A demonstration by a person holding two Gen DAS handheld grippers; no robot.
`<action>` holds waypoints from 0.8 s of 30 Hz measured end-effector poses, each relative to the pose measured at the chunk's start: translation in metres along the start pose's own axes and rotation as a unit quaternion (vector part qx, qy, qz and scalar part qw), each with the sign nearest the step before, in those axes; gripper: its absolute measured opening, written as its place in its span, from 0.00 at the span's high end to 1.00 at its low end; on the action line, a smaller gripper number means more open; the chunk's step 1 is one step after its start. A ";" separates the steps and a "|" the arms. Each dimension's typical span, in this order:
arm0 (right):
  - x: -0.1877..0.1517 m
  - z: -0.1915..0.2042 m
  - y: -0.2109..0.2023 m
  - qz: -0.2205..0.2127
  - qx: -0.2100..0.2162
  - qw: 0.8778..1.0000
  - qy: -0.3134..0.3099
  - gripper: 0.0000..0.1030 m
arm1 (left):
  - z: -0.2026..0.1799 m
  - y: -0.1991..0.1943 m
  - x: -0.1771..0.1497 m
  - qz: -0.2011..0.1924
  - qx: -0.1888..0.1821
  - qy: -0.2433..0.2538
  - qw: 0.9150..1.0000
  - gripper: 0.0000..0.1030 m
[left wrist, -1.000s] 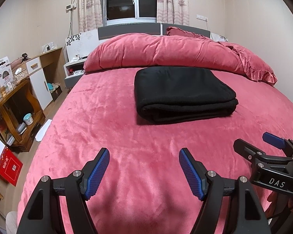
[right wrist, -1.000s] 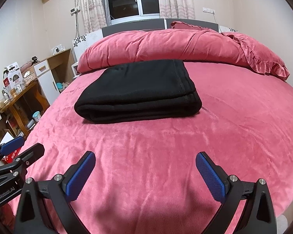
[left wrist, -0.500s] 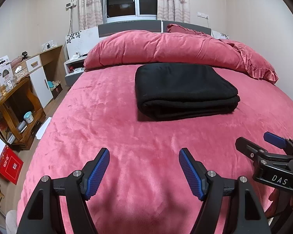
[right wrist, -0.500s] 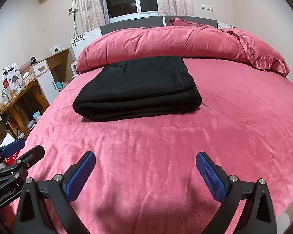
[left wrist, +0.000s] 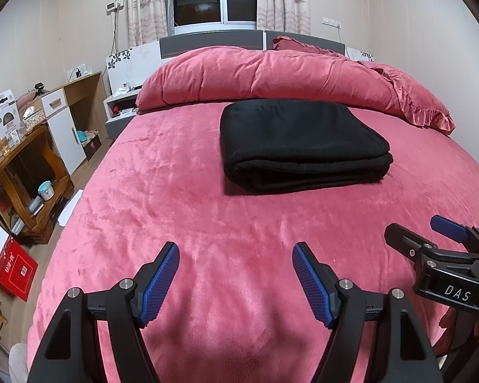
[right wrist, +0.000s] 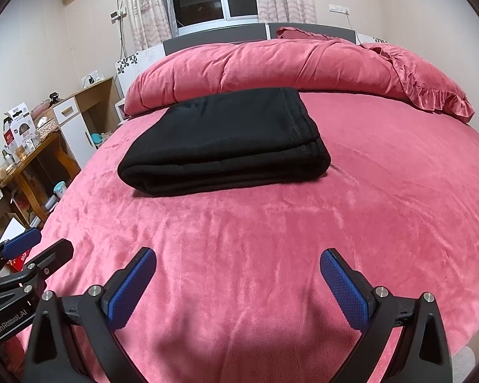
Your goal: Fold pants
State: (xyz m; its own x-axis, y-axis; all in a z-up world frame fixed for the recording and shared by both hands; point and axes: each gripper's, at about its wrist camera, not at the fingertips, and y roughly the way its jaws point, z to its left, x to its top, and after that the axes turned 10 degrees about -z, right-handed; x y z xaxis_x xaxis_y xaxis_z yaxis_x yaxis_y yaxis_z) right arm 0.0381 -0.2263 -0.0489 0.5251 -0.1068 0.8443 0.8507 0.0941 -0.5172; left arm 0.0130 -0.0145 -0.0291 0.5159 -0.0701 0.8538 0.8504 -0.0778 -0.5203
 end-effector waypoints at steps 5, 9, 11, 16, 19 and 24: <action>-0.001 -0.001 0.002 0.004 0.001 1.000 0.000 0.00 | 0.001 0.001 -0.001 0.003 -0.001 0.000 1.000 0.27; -0.002 -0.001 0.003 0.008 0.002 1.000 0.002 0.00 | 0.002 0.003 -0.002 0.007 -0.001 0.000 1.000 0.27; -0.002 -0.002 0.004 0.008 0.002 1.000 0.004 0.00 | 0.002 0.004 -0.003 0.010 -0.002 0.000 1.000 0.27; -0.004 -0.003 0.006 0.015 0.000 1.000 0.008 0.00 | 0.002 0.007 -0.005 0.019 -0.002 -0.001 1.000 0.27; -0.005 -0.004 0.007 0.016 0.000 1.000 0.009 0.00 | 0.003 0.009 -0.006 0.022 -0.002 -0.002 1.000 0.27; -0.006 -0.004 0.011 0.023 0.000 1.000 0.010 0.00 | 0.004 0.012 -0.008 0.029 0.000 -0.004 1.000 0.27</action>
State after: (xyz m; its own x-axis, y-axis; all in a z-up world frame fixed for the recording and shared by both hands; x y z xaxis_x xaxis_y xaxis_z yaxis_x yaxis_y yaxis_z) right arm 0.0439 -0.2291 -0.0603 0.5635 -0.1230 0.8169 0.8260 0.0996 -0.5548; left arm 0.0199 -0.0108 -0.0422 0.5656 -0.0655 0.8221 0.8189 -0.0732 -0.5692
